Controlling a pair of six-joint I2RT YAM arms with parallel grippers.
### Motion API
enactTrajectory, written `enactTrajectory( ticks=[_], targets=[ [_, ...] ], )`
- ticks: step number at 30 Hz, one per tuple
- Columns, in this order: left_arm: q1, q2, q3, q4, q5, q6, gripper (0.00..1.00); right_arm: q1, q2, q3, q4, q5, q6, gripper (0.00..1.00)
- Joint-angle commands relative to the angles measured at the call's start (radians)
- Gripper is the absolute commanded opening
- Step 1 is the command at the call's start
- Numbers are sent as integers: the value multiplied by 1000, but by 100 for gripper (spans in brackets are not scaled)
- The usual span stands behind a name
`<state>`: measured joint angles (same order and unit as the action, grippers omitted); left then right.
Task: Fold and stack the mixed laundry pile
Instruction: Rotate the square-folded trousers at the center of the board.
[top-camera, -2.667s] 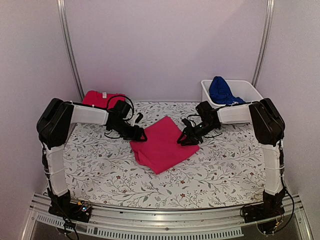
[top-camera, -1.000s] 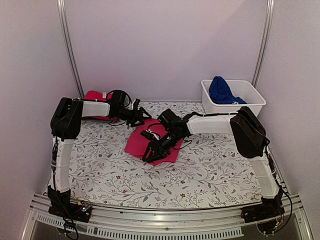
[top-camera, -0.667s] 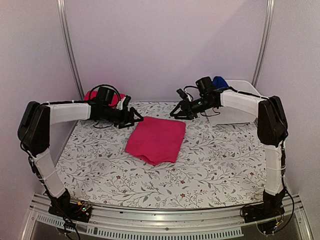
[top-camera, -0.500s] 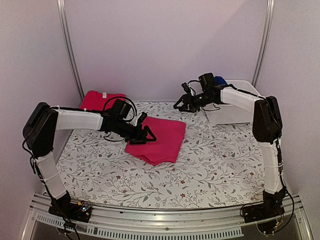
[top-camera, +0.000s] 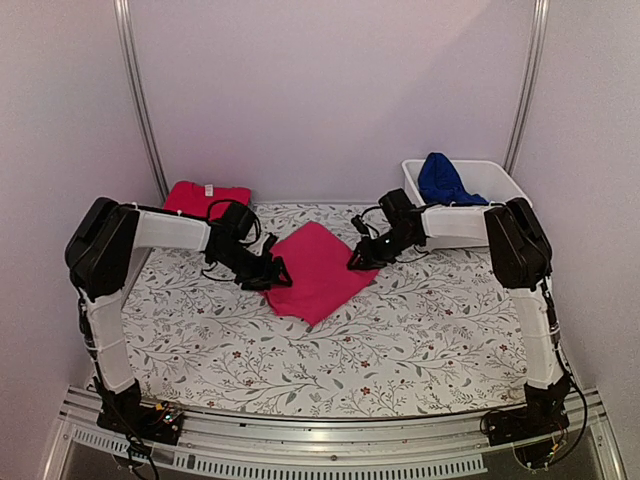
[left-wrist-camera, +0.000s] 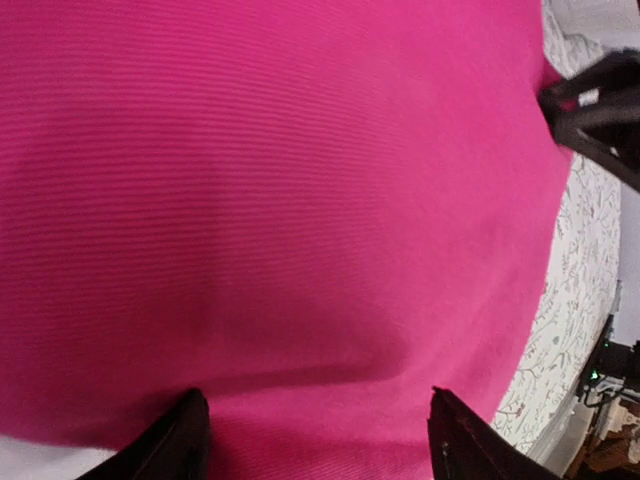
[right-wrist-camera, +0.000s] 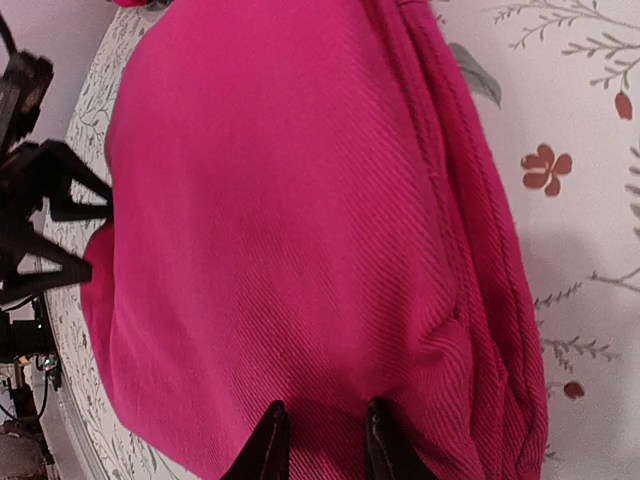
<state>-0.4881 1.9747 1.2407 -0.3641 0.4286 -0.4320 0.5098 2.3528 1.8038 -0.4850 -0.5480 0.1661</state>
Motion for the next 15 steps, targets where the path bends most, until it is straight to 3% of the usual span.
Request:
enactTrajectory(
  ticks=[1,5,8,11,15],
  targets=[
    [126,113,102,-61,-37,64,75,35,-69,-290,-146,-18,-14,26],
    [162,167,194,-57,58,58,74,95,-216,-480,-103,-78,22,27],
    [167,139,201,-58,81,52,75,99,-282,-529,-93,-93,60,30],
    [209,33,94,-4,101,-12,79,103,-349,-475,-153,-7,68,34],
    [276,-188,-148,196,132,-150,99,151,-492,-407,-91,93,16,41]
  ],
)
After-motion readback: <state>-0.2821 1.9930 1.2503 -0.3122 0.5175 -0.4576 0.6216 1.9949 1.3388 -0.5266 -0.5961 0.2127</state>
